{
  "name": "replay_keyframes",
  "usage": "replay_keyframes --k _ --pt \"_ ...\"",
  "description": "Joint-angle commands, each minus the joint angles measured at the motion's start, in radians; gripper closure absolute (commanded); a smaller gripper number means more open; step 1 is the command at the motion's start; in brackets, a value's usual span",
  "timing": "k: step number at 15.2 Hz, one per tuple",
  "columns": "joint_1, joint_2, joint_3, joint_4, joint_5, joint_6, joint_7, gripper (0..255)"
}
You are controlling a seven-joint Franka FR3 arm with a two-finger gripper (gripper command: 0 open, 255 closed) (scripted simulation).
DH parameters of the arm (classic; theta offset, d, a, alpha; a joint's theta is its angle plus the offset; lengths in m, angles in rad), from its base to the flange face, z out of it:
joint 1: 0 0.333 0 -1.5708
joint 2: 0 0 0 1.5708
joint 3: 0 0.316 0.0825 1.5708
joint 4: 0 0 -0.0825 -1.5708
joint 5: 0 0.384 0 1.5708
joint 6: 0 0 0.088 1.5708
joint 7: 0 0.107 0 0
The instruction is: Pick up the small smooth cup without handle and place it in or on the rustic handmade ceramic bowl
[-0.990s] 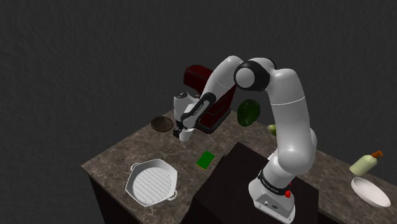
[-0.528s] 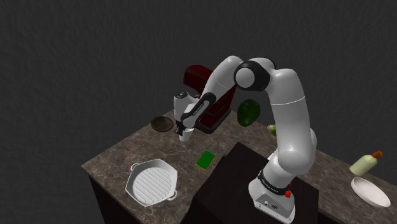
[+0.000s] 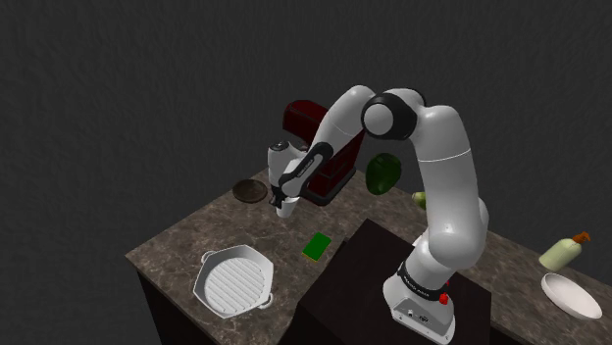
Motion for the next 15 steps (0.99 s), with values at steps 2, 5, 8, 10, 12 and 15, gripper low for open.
replay_keyframes --k 2,5,8,10,12,15 --pt "-0.005 -0.033 0.007 -0.012 0.007 -0.020 -0.010 255" --pt "-0.010 -0.070 0.015 -0.024 0.016 -0.045 -0.023 255" --pt "-0.016 -0.106 0.023 -0.034 0.026 -0.071 -0.036 255" --pt "-0.019 -0.130 0.028 -0.040 0.033 -0.089 -0.044 255" --pt "-0.022 -0.154 0.033 -0.045 0.040 -0.107 -0.053 255" --pt "-0.027 -0.188 0.040 -0.050 0.051 -0.135 -0.067 255"
